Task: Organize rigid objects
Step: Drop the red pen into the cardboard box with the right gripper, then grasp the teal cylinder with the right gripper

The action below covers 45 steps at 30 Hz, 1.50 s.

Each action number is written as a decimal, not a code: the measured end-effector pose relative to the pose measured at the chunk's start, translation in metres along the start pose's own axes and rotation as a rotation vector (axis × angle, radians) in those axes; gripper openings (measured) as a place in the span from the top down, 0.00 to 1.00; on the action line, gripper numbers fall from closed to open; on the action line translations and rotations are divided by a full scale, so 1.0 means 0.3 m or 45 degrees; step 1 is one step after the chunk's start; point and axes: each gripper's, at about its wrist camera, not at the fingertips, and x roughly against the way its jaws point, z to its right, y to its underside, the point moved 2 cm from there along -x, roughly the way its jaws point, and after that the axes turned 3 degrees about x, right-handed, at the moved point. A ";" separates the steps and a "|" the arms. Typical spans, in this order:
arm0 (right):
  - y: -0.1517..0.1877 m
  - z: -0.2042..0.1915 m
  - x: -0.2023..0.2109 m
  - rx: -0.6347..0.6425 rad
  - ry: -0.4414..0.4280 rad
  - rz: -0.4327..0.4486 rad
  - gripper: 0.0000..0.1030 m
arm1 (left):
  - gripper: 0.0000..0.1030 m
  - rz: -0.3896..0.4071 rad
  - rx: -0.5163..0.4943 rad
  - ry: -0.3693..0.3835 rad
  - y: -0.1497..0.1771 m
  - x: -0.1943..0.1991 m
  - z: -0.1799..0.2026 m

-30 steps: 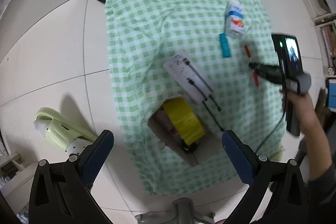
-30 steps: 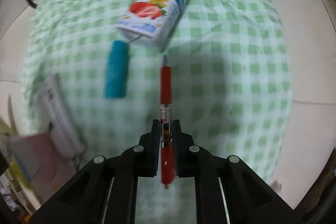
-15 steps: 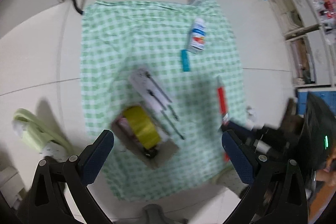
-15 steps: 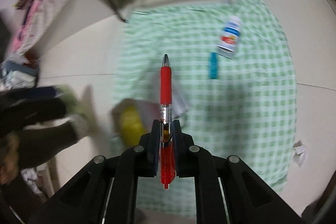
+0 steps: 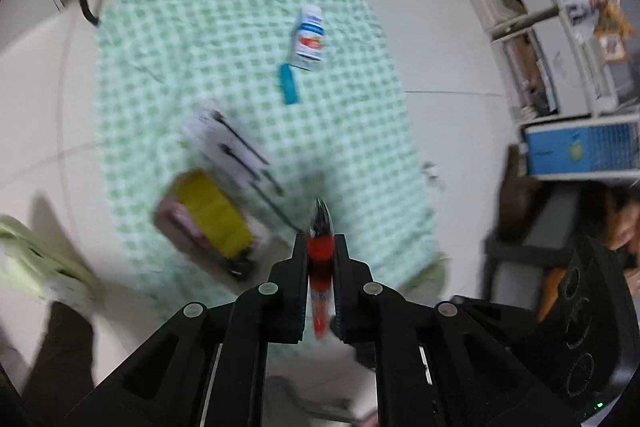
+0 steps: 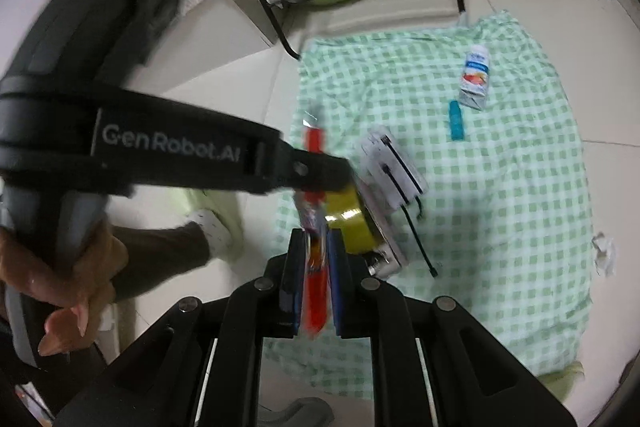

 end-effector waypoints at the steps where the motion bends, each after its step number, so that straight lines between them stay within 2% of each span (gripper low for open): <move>1: 0.015 0.004 -0.024 -0.006 0.028 -0.061 0.82 | 0.92 0.002 -0.005 -0.017 0.001 -0.004 -0.008; 5: 0.097 0.049 -0.111 -0.022 0.168 -0.211 0.64 | 0.92 0.008 -0.008 -0.128 0.004 -0.024 -0.068; 9: 0.170 0.099 -0.167 -0.071 0.194 -0.306 0.63 | 0.92 -0.051 -0.031 -0.206 0.010 -0.091 -0.099; 11: 0.194 0.123 -0.174 -0.084 0.204 -0.316 0.59 | 0.92 -0.091 -0.050 -0.245 0.016 -0.149 -0.076; 14: 0.224 0.149 -0.160 -0.089 0.252 -0.314 0.44 | 0.92 -0.150 -0.092 -0.290 0.017 -0.223 -0.013; 16: 0.230 0.164 -0.151 -0.096 0.280 -0.308 0.39 | 0.92 -0.199 -0.104 -0.312 0.020 -0.269 0.008; 19: 0.241 0.195 -0.139 -0.119 0.318 -0.303 0.21 | 0.92 -0.305 -0.083 -0.268 0.030 -0.332 0.029; 20: 0.246 0.206 -0.137 -0.127 0.332 -0.300 0.15 | 0.89 -0.319 -0.076 -0.258 0.027 -0.344 0.027; 21: 0.247 0.214 -0.138 -0.133 0.344 -0.299 0.12 | 0.84 -0.330 -0.072 -0.255 0.025 -0.354 0.029; 22: 0.248 0.224 -0.139 -0.138 0.357 -0.301 0.12 | 0.61 -0.330 -0.072 -0.265 0.021 -0.361 0.019; 23: 0.249 0.235 -0.142 -0.143 0.375 -0.308 0.11 | 0.30 -0.315 -0.080 -0.290 0.014 -0.360 0.018; 24: 0.249 0.243 -0.149 -0.145 0.393 -0.316 0.09 | 0.18 -0.280 -0.094 -0.310 0.011 -0.347 0.022; 25: 0.250 0.258 -0.156 -0.140 0.422 -0.326 0.08 | 0.12 -0.228 -0.115 -0.323 -0.003 -0.329 0.031; 27: 0.248 0.279 -0.174 -0.113 0.479 -0.346 0.04 | 0.12 -0.184 -0.139 -0.336 -0.012 -0.303 0.044; 30: 0.239 0.319 -0.211 -0.068 0.561 -0.374 0.02 | 0.12 -0.113 -0.092 -0.337 -0.043 -0.248 0.036; 34: 0.201 0.379 -0.287 -0.002 0.468 -0.331 0.02 | 0.11 -0.039 -0.040 -0.401 -0.065 -0.176 0.027; 38: 0.144 0.432 -0.343 0.091 0.404 -0.312 0.02 | 0.12 0.006 0.022 -0.319 -0.078 -0.093 0.033; 39: 0.126 0.446 -0.361 0.091 0.358 -0.326 0.02 | 0.12 0.000 0.029 -0.293 -0.082 -0.078 0.033; 40: 0.095 0.479 -0.393 0.058 0.316 -0.385 0.02 | 0.12 0.000 0.031 -0.267 -0.084 -0.057 0.026; 43: 0.001 0.538 -0.441 0.061 0.385 -0.449 0.02 | 0.12 0.040 0.022 -0.251 -0.090 0.011 -0.002; 45: -0.070 0.551 -0.457 0.134 0.389 -0.435 0.02 | 0.12 0.069 -0.005 -0.318 -0.085 0.052 -0.029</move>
